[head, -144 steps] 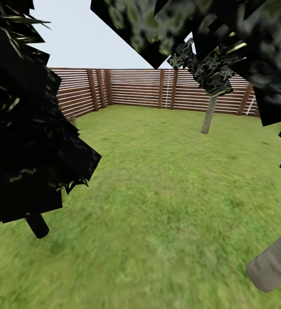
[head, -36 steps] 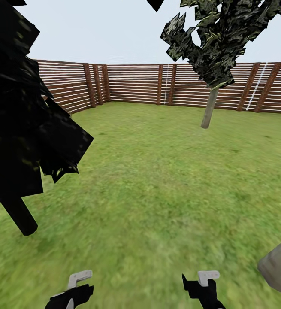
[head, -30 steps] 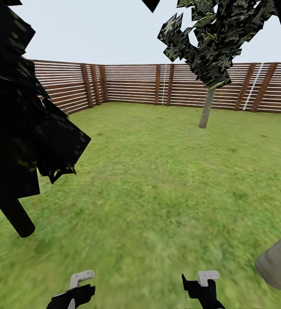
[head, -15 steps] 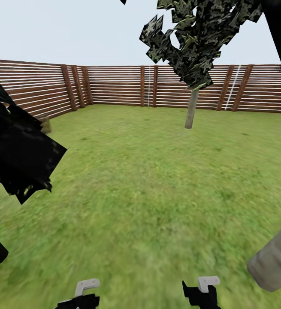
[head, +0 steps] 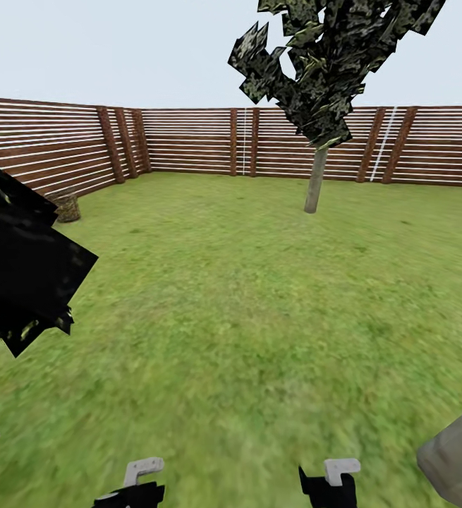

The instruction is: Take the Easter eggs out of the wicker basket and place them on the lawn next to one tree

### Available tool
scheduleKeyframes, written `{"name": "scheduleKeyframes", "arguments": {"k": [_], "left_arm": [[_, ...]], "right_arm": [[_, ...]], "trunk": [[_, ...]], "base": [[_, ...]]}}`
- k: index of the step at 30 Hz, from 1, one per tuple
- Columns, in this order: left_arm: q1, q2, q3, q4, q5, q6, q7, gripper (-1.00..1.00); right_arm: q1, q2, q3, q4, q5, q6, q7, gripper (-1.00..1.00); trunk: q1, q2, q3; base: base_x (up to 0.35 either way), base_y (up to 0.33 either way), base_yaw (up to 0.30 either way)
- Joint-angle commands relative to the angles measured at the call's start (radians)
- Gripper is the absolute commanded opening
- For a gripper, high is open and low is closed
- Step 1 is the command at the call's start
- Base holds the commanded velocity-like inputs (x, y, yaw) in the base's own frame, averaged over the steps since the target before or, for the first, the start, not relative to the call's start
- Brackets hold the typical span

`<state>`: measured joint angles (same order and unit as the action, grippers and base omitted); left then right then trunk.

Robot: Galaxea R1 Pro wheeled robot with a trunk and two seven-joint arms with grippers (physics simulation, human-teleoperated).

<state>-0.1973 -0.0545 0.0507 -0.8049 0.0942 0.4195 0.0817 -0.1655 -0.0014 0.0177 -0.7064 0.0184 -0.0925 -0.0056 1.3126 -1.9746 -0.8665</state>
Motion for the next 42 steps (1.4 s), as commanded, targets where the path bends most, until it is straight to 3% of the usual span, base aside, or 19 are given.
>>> {"name": "scheduleKeyframes", "arguments": {"k": [1,14,42], "left_arm": [[0.000,-0.001,0.001,-0.001,0.010,0.005,0.005,1.00],[0.001,-0.002,0.005,-0.003,0.010,0.004,0.009,1.00],[0.001,-0.002,0.005,-0.005,0.012,0.004,0.010,1.00]], "right_arm": [[-0.003,0.000,0.001,0.006,0.003,-0.006,-0.001,1.00],[-0.012,-0.002,0.001,0.079,0.009,-0.076,-0.001,1.00],[-0.012,-0.002,0.001,0.096,0.009,-0.076,-0.001,1.00]], "trunk": [[0.004,-0.007,-0.004],[0.054,-0.098,-0.045],[0.161,-0.294,-0.132]], "base": [[0.000,0.000,0.000],[0.000,0.000,0.000],[0.000,0.000,0.000]]}}
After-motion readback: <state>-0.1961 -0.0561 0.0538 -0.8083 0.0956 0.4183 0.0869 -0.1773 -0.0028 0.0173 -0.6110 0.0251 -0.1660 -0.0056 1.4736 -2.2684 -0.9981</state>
